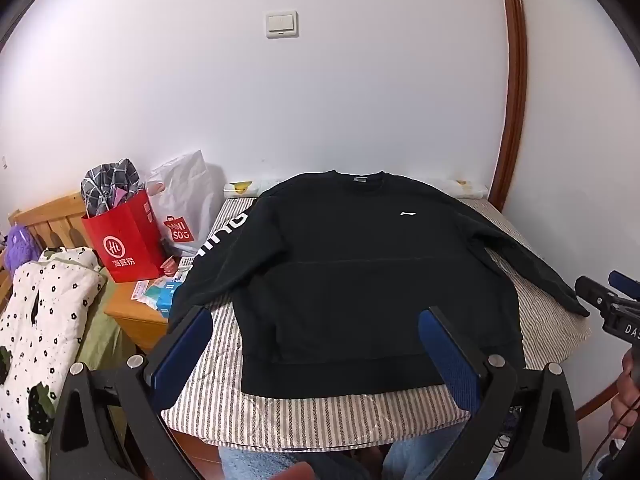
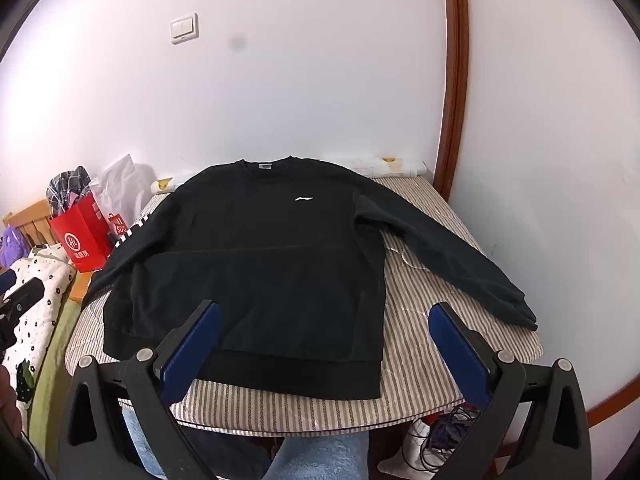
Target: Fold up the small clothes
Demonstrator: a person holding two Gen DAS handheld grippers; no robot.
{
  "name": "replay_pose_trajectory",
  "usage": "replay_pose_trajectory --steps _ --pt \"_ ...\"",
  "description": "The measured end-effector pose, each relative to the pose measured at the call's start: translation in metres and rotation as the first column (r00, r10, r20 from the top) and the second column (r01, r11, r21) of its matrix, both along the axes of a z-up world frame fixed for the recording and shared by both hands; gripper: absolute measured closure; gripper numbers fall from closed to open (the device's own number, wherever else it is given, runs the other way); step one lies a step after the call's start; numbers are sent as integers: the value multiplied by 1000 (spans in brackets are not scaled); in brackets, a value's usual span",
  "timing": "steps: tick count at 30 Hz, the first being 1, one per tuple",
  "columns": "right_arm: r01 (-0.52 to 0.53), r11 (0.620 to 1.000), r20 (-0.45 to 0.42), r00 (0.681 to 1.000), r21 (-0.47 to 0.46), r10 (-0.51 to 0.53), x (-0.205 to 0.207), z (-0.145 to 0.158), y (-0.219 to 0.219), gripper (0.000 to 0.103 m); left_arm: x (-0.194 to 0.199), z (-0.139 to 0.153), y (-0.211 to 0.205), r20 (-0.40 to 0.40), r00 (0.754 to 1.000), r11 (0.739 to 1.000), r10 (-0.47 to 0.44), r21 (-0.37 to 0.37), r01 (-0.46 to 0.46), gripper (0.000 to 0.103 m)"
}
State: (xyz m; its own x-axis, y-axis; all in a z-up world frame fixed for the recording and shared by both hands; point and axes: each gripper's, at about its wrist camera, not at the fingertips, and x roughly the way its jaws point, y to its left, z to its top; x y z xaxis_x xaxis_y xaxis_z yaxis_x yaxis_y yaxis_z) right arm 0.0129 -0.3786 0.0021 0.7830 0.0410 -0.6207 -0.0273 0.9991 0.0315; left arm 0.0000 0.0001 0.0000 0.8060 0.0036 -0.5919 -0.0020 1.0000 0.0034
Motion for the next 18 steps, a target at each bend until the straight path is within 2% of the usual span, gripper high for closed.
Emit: replay_pose_trajectory --steps 4,8,10,18 --pt "-4 1000 12 1000 19 4 -4 1 1 1 -4 2 -6 18 1000 999 -20 37 19 0" --pt "-9 1000 16 1000 16 9 -4 1 -2 1 -3 -3 -15 -4 999 998 -34 53 34 0" --pt "-13 1000 15 1000 10 12 -3 2 -4 1 5 -3 -10 -23 999 999 -35 36 36 0" --pt "-15 1000 20 1000 -1 15 -7 4 -2 1 -5 -4 -6 2 1000 999 -30 42 30 0"
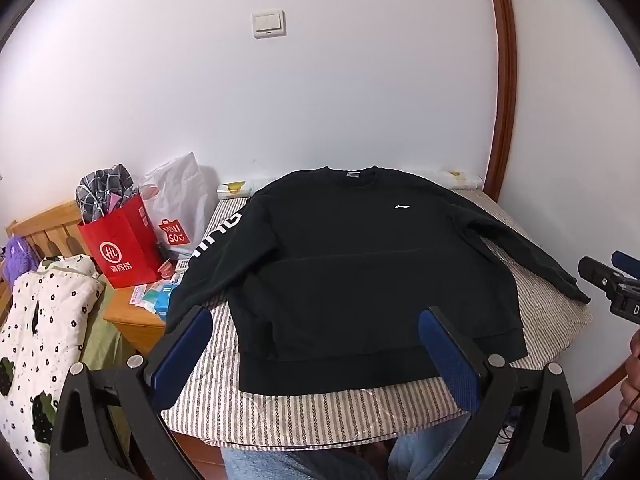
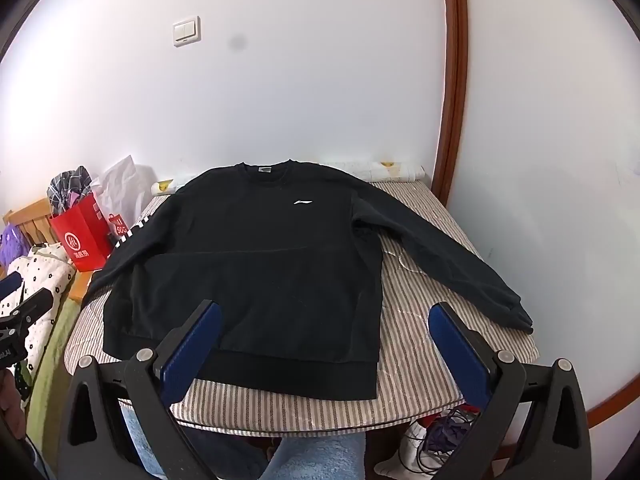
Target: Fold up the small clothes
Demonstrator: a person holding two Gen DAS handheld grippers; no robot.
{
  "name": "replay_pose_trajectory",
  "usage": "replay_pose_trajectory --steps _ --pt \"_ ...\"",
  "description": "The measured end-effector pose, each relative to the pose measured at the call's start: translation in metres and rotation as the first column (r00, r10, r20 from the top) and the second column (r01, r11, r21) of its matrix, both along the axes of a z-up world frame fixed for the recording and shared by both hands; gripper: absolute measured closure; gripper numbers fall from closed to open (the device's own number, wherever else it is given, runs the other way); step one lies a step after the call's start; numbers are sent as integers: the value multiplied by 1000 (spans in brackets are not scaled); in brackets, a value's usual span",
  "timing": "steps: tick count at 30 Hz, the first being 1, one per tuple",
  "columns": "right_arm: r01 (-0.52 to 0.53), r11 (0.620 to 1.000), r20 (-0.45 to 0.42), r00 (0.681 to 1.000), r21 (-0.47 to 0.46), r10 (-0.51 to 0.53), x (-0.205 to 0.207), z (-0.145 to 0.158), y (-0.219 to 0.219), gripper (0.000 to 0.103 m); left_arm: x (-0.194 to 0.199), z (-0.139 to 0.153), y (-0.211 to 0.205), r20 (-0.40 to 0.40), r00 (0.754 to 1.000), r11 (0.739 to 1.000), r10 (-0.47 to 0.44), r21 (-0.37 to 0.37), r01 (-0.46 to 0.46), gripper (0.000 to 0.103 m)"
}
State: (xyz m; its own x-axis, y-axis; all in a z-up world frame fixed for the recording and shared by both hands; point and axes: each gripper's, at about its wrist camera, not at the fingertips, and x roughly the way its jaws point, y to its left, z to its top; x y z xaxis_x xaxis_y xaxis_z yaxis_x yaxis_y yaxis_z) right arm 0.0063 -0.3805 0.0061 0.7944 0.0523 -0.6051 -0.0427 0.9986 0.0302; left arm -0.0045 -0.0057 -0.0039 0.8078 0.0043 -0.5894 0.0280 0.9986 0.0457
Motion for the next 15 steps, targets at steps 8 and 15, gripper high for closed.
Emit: replay_pose_trajectory --steps 8,15 --pt "-12 1000 5 1000 -5 12 -1 0 4 1 -2 4 0 12 1000 1000 2 -3 -2 0" --pt "-12 1000 2 1000 -5 12 -2 0 4 1 -4 5 -1 18 1000 1000 0 -7 0 0"
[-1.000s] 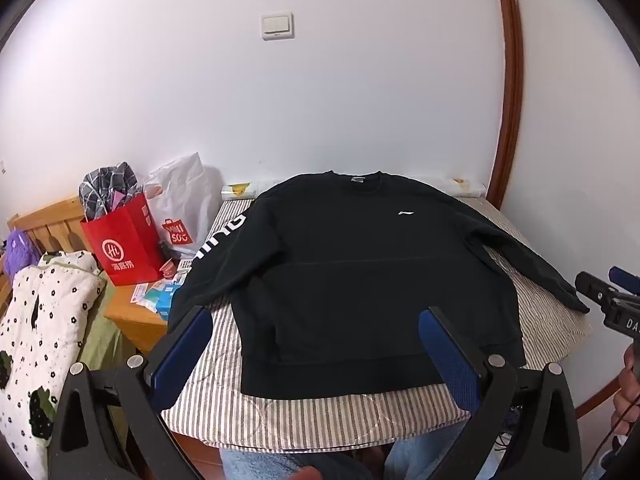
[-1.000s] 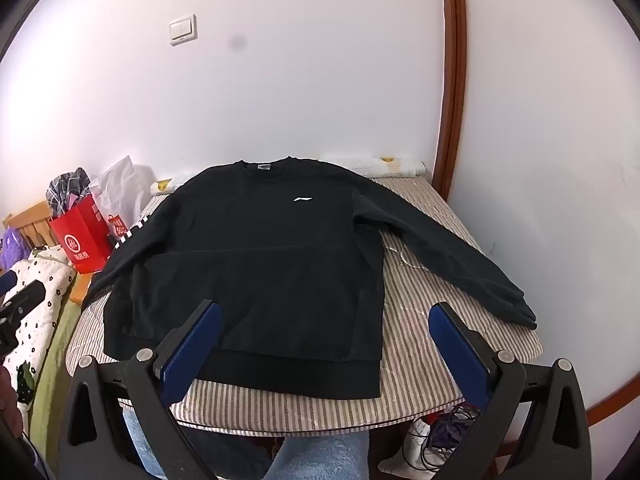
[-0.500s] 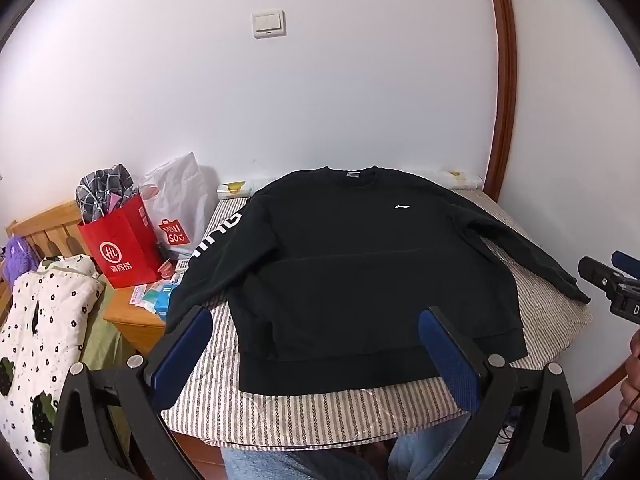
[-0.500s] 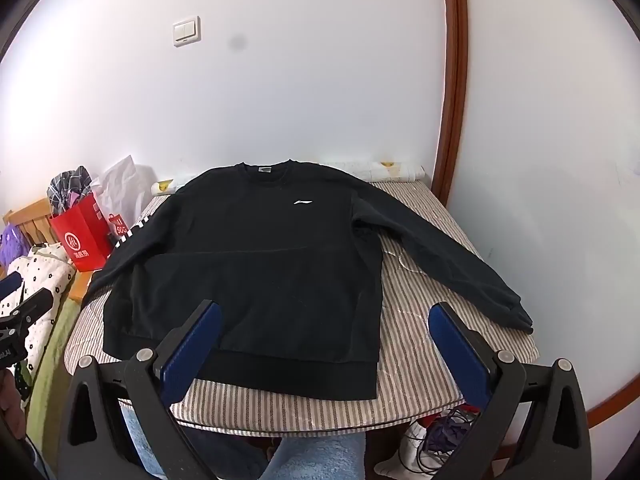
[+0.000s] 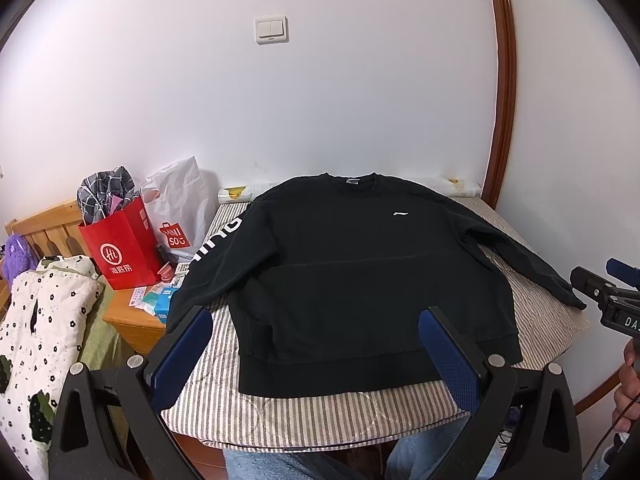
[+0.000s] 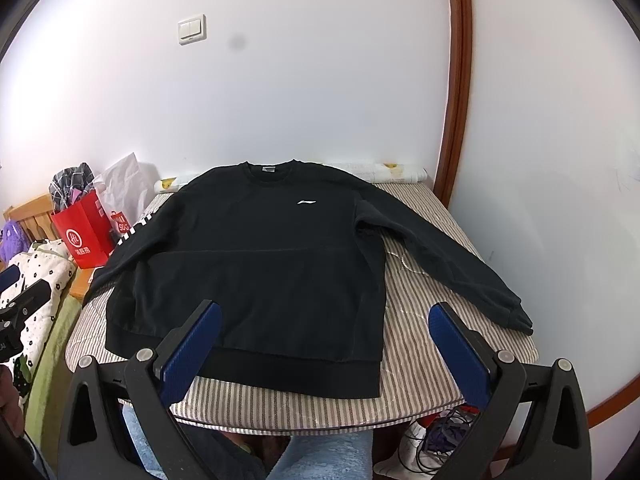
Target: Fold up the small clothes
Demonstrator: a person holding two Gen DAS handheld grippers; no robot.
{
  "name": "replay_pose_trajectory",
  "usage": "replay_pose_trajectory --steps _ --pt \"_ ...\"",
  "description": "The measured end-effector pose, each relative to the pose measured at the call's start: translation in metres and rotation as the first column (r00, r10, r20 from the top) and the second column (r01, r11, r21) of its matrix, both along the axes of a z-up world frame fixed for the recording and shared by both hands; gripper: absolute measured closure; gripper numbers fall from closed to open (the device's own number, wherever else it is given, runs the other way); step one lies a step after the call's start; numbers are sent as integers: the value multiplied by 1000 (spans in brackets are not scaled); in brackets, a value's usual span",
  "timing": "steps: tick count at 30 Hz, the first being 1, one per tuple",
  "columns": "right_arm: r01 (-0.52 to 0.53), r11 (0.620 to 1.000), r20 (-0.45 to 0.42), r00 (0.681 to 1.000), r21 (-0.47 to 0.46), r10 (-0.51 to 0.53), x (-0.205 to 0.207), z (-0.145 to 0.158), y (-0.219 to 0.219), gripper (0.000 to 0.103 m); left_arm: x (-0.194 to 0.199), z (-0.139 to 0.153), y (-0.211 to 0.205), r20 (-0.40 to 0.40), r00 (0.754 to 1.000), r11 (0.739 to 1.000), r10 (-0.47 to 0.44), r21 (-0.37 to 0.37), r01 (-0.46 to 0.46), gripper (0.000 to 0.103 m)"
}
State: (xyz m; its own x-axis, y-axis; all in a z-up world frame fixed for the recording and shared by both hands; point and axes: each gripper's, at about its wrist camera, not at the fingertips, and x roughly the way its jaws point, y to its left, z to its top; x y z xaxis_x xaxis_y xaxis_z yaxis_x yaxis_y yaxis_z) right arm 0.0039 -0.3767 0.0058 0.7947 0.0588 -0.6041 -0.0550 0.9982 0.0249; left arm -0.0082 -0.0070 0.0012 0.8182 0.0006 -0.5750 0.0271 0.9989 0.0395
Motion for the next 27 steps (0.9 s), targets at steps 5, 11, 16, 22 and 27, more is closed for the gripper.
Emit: replay_pose_trajectory --steps 5,11,16,22,27 --pt "-16 999 1 1000 -37 16 -1 2 8 1 0 -1 2 -6 1000 1000 -1 -12 1 0" --pt "-11 1000 10 1000 -28 12 -3 3 11 1 8 -1 8 -20 1000 1000 2 -17 -2 0" --pt "-19 999 12 1000 -32 20 -2 4 15 1 8 -5 10 -22 1000 1000 10 -25 -10 0" --pt "-27 999 12 1000 -27 28 -3 5 18 1 10 -7 19 -27 999 999 20 -50 -21 0" --pt "-28 999 6 1000 -32 28 0 5 22 1 9 -7 21 -27 999 998 18 -53 -20 0"
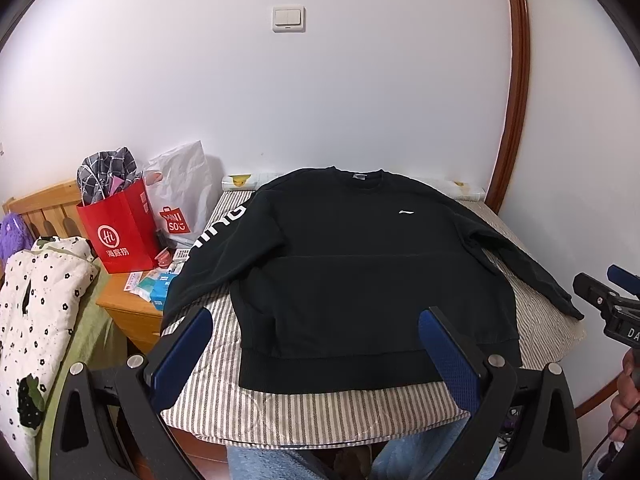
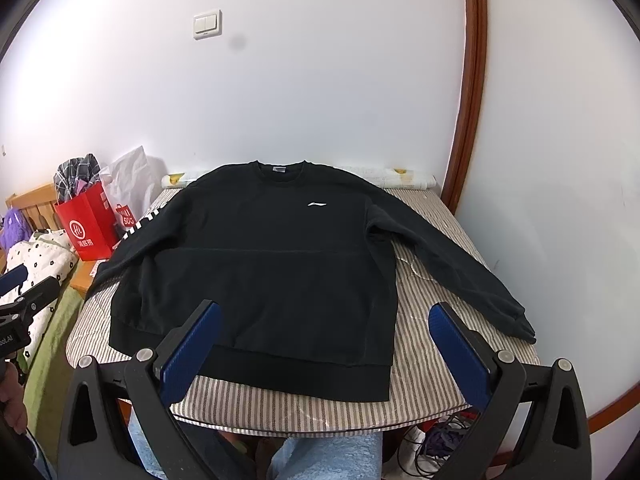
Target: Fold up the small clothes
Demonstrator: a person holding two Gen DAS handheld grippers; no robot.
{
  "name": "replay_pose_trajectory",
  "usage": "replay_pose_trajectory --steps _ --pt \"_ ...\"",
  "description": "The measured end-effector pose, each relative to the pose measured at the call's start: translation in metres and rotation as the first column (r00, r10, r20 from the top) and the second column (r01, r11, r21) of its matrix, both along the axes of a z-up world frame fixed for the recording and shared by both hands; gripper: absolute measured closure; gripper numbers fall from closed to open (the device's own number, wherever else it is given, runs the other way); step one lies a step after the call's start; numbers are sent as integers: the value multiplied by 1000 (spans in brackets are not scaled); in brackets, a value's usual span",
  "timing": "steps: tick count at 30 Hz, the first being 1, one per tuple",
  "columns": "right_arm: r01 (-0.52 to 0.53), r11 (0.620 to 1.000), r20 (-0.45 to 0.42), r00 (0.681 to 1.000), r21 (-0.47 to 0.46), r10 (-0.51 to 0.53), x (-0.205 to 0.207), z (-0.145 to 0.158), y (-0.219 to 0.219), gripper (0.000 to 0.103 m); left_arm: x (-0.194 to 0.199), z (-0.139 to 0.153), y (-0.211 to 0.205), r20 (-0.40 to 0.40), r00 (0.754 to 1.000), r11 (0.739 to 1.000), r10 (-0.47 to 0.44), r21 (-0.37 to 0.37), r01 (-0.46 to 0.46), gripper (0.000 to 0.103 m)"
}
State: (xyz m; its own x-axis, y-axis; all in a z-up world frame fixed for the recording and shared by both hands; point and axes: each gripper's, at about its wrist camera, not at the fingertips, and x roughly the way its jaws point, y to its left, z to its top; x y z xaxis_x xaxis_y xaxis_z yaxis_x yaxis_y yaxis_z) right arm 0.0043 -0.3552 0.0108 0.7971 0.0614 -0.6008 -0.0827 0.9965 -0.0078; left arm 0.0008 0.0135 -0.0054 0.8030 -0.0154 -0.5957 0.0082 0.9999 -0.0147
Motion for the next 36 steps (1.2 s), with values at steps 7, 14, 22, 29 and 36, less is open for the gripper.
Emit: replay_pose_trajectory --steps 7,14,22,29,36 --pt "10 1000 -1 1000 13 -10 2 -1 -3 1 -1 -4 1 -1 1000 1000 8 -13 -8 0" --pt "13 1000 -7 1000 24 -13 2 -5 -3 1 -1 -5 0 -3 1000 1000 4 -18 -4 0" --pt "24 999 -14 1000 27 -23 7 -8 -5 1 -4 -6 -4 9 1000 1000 1 -1 -1 0" --pt "39 999 -9 999 34 -38 6 -8 -11 1 -4 -5 -10 7 1000 1000 -17 3 17 0" --pt "47 998 -14 999 43 -46 6 -10 -16 1 -3 -4 -13 10 1000 1000 -28 4 28 0"
